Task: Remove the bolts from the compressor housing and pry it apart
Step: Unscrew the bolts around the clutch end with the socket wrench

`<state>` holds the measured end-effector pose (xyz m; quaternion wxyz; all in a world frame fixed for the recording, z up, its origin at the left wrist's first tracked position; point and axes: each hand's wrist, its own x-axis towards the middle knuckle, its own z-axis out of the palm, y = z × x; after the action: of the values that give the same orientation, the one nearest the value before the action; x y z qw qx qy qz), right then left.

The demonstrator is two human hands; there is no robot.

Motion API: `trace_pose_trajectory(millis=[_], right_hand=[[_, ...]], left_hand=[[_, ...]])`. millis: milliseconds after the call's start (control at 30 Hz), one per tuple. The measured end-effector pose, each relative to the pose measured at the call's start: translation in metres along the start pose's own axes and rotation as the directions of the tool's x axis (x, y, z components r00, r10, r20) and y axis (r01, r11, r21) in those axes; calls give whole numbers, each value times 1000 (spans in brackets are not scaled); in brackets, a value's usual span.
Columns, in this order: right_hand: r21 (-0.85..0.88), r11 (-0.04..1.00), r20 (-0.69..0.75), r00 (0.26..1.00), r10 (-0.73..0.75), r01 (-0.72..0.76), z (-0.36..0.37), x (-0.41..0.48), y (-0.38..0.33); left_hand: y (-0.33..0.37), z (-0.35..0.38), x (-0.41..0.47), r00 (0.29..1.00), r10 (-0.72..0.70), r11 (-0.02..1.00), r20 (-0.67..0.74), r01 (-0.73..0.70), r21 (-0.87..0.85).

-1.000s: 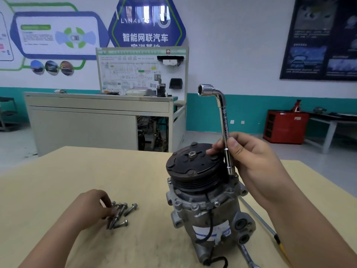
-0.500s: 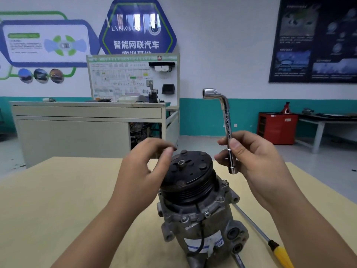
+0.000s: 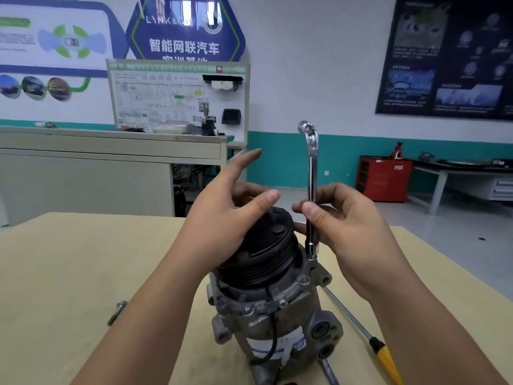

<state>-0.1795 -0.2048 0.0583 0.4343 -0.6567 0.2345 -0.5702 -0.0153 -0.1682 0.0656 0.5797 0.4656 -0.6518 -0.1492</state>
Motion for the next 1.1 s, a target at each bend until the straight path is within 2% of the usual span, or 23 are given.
trace_pose_trajectory(millis=[133,300,500,633,800,1100], right_hand=[[-64,998,-41,999,-4,1,0,0,0],[-285,958,-43,997,-59,44,2,-1,-3],[-434,900,-42,997,-69,45,2,-2,-6],[-451,893,-65,997,-31,-2,-2,0,-7],[-484,875,-2,1000,-15,12,-8,2,-8],[-432,899,127,992,-14,68,-11,0,-9]], left_hand=[[1,0,-1,1000,7,1000,23,-7,-12],[3,0,-5,997,51,997,52,-54,52],[5,1,-9,995,83,991,54,-88,103],[6,0,-9,994,77,986,82,-88,142],[16,6,-11,989,83,989,126,-97,110],[25,22,-11,998,57,995,-18,-55,86]])
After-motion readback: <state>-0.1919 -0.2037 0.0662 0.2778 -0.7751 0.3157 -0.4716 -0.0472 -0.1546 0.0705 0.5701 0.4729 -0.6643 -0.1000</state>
